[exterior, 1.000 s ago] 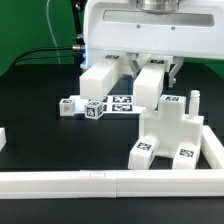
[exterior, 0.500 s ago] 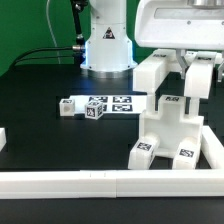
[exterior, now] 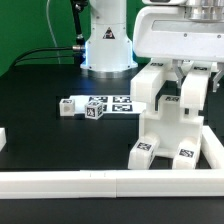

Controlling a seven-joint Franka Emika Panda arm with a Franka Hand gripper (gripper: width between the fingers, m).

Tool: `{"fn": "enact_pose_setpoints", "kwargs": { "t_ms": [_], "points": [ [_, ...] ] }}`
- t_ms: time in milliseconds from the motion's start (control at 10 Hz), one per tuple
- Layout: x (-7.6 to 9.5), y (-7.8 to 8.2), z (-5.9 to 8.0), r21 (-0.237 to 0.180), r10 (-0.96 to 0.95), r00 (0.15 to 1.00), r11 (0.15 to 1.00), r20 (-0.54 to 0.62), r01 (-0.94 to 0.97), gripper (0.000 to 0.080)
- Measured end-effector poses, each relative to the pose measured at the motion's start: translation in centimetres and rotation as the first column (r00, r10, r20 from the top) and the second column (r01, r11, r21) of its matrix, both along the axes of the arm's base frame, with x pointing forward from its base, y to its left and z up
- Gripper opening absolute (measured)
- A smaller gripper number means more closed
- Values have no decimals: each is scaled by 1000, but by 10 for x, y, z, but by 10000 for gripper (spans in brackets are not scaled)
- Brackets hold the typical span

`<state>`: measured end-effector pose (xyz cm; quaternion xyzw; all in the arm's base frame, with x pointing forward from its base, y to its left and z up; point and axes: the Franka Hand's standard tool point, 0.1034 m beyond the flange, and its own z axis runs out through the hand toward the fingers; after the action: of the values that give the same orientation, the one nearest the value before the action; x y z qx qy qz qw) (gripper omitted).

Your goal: Assemble chair

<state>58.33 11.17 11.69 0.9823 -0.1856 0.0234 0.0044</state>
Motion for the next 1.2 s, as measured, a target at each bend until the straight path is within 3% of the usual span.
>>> {"fn": "enact_pose_setpoints", "kwargs": {
  "t_ms": [300, 700, 1000, 1200],
  "points": [
    [9, 1, 1, 3, 1, 999, 1000, 41, -1, 284],
    [9, 2, 1, 4, 1, 999, 1000, 41, -1, 284],
    [-11, 5, 0, 19, -25, 999, 1000, 32, 25, 284],
    [-6, 5, 0, 24, -24, 997, 999, 74, 22, 284]
  ]
}}
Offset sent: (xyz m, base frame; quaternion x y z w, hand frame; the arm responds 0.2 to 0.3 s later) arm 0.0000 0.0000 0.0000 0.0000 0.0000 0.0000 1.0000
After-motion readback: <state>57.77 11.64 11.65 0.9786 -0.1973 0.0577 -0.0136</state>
